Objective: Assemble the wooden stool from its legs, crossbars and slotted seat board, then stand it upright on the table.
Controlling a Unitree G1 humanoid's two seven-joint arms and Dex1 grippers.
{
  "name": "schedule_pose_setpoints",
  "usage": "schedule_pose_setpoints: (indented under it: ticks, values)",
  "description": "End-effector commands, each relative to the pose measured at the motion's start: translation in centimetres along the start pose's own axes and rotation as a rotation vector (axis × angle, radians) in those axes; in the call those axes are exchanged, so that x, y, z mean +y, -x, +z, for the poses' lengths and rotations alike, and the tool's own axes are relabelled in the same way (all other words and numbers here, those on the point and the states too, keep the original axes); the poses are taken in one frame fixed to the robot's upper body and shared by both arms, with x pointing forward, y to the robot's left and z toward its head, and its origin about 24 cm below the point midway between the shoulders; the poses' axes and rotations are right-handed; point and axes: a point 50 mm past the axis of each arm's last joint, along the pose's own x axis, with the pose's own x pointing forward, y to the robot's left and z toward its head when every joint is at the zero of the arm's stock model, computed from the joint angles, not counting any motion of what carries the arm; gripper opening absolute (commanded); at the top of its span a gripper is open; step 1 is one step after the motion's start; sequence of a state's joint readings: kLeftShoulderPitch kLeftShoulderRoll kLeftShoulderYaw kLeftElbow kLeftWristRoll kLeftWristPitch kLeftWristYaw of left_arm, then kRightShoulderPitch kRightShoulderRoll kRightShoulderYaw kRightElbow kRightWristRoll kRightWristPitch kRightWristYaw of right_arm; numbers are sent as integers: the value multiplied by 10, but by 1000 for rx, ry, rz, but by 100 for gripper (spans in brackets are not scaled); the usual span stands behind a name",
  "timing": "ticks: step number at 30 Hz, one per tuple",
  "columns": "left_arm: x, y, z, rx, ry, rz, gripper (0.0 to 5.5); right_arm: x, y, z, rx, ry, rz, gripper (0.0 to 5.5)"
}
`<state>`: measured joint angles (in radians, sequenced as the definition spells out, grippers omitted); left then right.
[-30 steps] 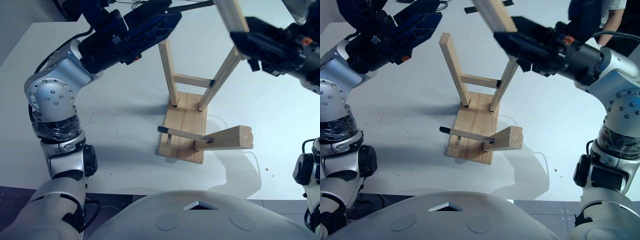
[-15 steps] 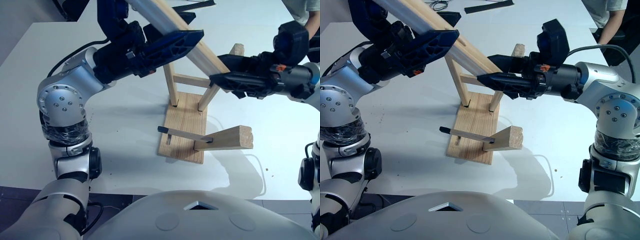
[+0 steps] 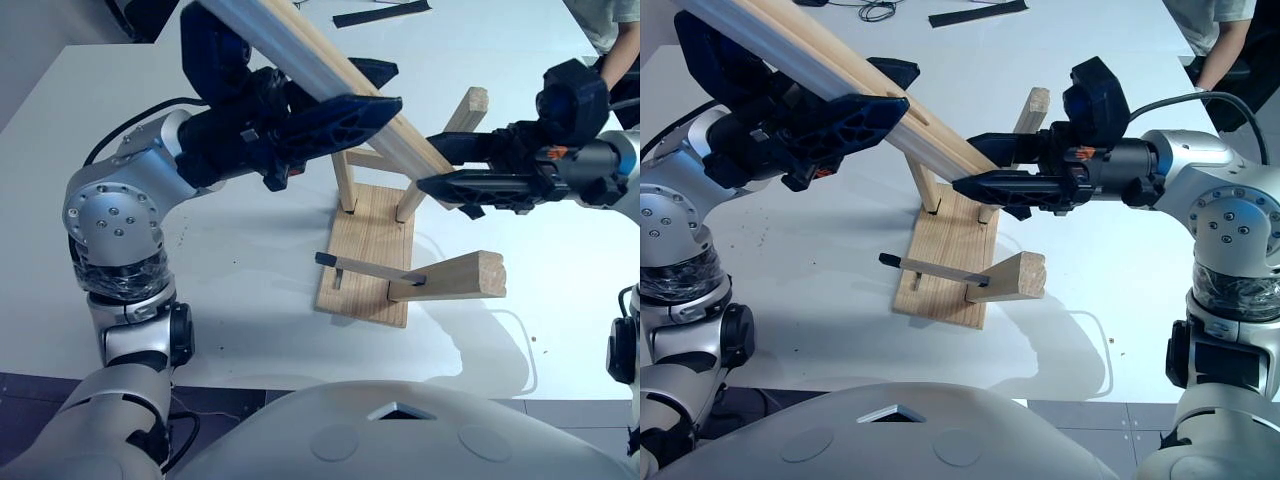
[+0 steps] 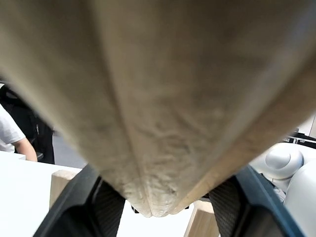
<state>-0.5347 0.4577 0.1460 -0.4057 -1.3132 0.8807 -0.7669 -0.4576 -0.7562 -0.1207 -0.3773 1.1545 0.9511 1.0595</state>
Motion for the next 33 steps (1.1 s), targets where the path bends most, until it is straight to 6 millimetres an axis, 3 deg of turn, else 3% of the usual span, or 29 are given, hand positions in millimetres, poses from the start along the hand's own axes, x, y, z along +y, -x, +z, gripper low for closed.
schedule_pose_setpoints:
  ticks: [1,12,17,18,23,28,33]
  values:
    - [-4,1,-7,56,-14,-24,217,-1,2,7,37,29,-14,206]
    - [-3,6,-24,150,-42,-13,212,-1,2,13,41,71,-6,206]
    - [2,7,-21,132,-48,10,210,-7,1,11,54,100,-67,206]
    - [3,7,-20,125,-51,13,208,-7,1,9,60,101,-71,242]
    - [4,7,-17,109,-68,26,207,-7,6,0,101,98,-114,313]
    - [9,10,-8,70,-102,77,206,-4,27,1,105,121,-220,320]
    - [14,19,28,-84,-179,186,206,8,79,4,90,101,-406,320]
